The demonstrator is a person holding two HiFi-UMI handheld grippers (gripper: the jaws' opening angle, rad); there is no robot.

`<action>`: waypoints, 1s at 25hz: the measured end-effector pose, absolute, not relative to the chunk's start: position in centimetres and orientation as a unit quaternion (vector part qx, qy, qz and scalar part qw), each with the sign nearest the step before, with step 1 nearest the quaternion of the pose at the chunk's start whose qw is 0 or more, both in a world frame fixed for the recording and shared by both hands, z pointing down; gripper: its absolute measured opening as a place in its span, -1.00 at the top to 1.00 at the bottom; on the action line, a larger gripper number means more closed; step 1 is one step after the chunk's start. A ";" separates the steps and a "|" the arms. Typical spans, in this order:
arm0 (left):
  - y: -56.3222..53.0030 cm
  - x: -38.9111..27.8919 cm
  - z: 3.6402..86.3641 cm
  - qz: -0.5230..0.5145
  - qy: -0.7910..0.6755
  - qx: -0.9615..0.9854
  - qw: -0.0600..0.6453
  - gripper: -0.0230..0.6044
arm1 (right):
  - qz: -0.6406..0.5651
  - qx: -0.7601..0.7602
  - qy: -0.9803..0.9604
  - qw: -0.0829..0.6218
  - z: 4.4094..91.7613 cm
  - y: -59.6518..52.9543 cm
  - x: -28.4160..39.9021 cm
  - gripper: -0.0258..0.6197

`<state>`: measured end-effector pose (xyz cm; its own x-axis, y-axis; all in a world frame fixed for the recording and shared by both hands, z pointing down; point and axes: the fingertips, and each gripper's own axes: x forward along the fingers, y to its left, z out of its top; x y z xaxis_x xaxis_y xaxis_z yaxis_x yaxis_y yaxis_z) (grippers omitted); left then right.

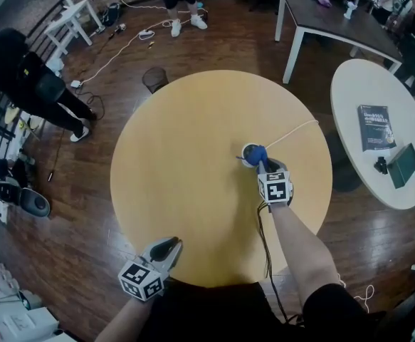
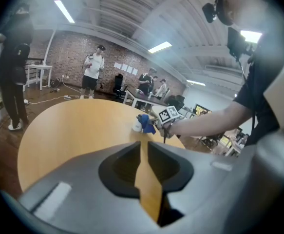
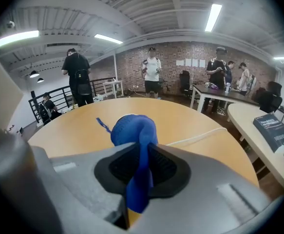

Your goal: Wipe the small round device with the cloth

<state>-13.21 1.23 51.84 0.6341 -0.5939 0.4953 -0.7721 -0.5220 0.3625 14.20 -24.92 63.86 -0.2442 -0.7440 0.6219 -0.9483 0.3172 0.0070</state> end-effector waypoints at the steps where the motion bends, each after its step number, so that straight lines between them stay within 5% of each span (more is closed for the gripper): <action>1: 1.3 -13.2 51.8 0.157 -0.396 0.859 0.284 0.76 | 0.189 0.549 -0.768 0.271 63.9 -24.8 13.7 0.77; 17: 1.4 -12.7 51.9 0.158 -0.377 0.868 0.281 0.76 | 0.195 0.499 -0.795 0.284 65.4 -21.3 9.1 0.77; 25: 1.7 -12.9 51.9 0.157 -0.380 0.867 0.282 0.76 | 0.032 0.520 -0.820 0.237 57.1 -23.5 8.1 0.77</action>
